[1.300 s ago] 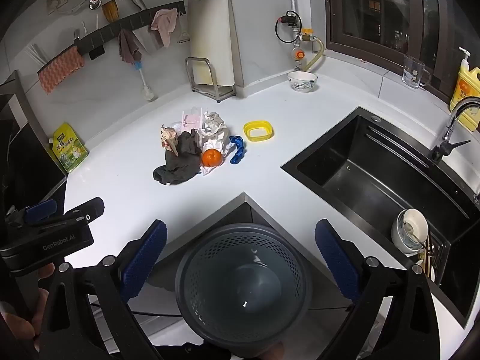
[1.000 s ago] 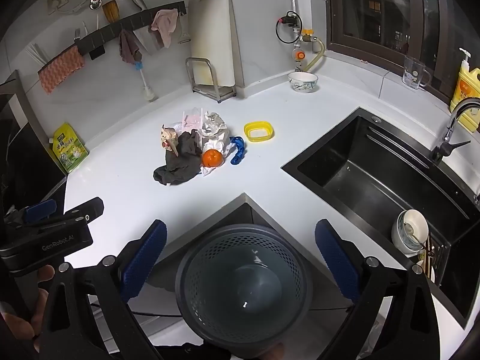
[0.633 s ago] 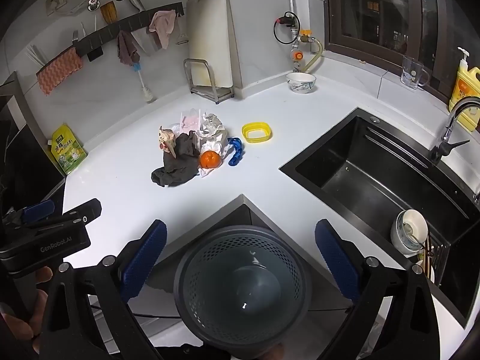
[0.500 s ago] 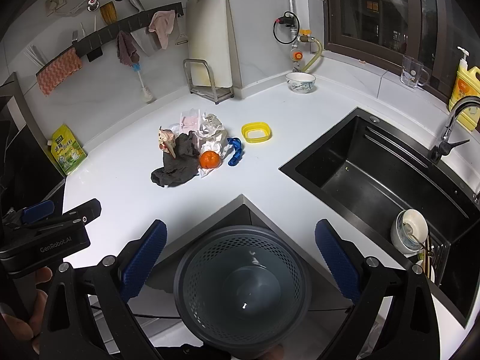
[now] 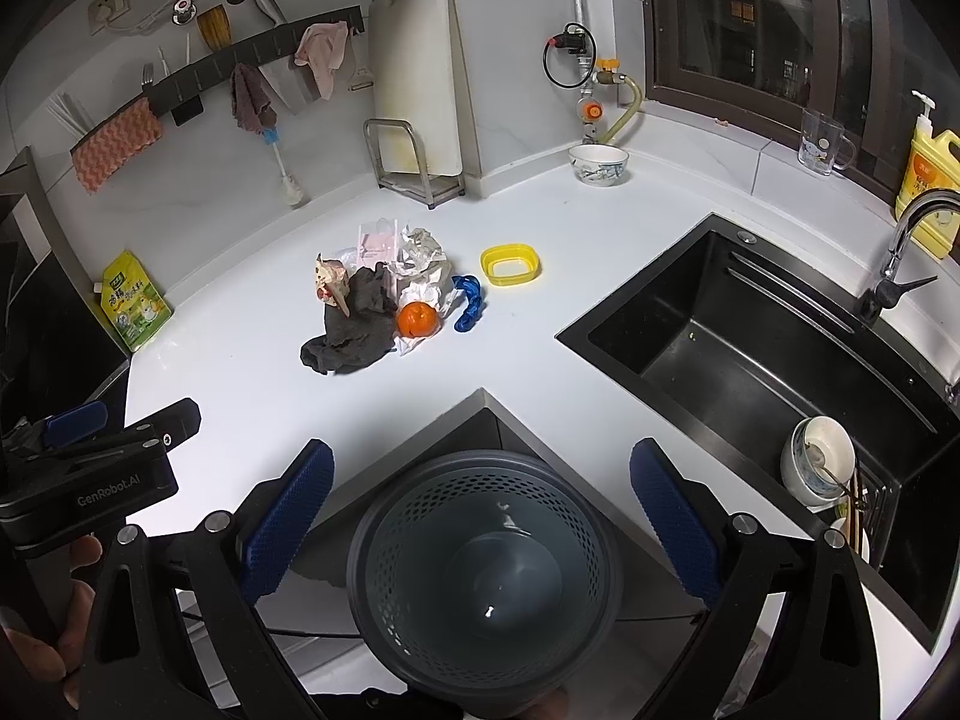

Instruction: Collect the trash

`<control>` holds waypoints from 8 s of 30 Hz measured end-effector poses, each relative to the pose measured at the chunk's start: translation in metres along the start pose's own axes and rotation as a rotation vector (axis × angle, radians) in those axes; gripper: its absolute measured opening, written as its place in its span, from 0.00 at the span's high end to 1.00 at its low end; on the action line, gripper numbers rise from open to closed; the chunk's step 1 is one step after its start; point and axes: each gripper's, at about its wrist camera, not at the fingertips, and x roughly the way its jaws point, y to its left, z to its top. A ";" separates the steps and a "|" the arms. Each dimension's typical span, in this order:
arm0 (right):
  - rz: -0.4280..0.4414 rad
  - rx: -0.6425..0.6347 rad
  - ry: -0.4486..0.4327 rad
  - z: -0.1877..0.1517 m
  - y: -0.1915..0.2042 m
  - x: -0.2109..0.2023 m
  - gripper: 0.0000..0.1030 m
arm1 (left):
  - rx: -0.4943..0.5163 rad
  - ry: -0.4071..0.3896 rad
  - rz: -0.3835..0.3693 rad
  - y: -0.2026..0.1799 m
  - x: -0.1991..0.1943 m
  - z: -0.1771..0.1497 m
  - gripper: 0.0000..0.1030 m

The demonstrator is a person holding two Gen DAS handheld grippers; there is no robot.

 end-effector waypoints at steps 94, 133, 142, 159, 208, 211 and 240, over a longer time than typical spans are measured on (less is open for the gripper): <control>0.023 -0.091 0.010 0.061 0.018 0.173 0.08 | -0.016 -0.032 0.002 0.041 0.143 0.071 0.06; 0.070 -0.229 0.063 0.080 0.067 0.285 0.71 | 0.040 -0.029 -0.113 0.031 0.205 0.098 0.06; 0.122 -0.128 0.029 0.085 0.045 0.266 0.75 | 0.033 -0.030 -0.128 0.025 0.205 0.103 0.06; 0.167 -0.038 0.032 0.082 0.017 0.244 0.75 | 0.029 -0.040 -0.177 0.009 0.204 0.112 0.06; 0.174 0.009 -0.028 0.064 0.002 0.228 0.80 | 0.057 -0.052 -0.198 -0.004 0.199 0.103 0.06; 0.171 0.005 -0.030 0.067 0.000 0.226 0.80 | 0.049 -0.055 -0.205 -0.006 0.199 0.104 0.06; 0.191 0.049 0.061 0.047 -0.009 0.241 0.72 | 0.022 -0.051 -0.214 -0.002 0.236 0.128 0.81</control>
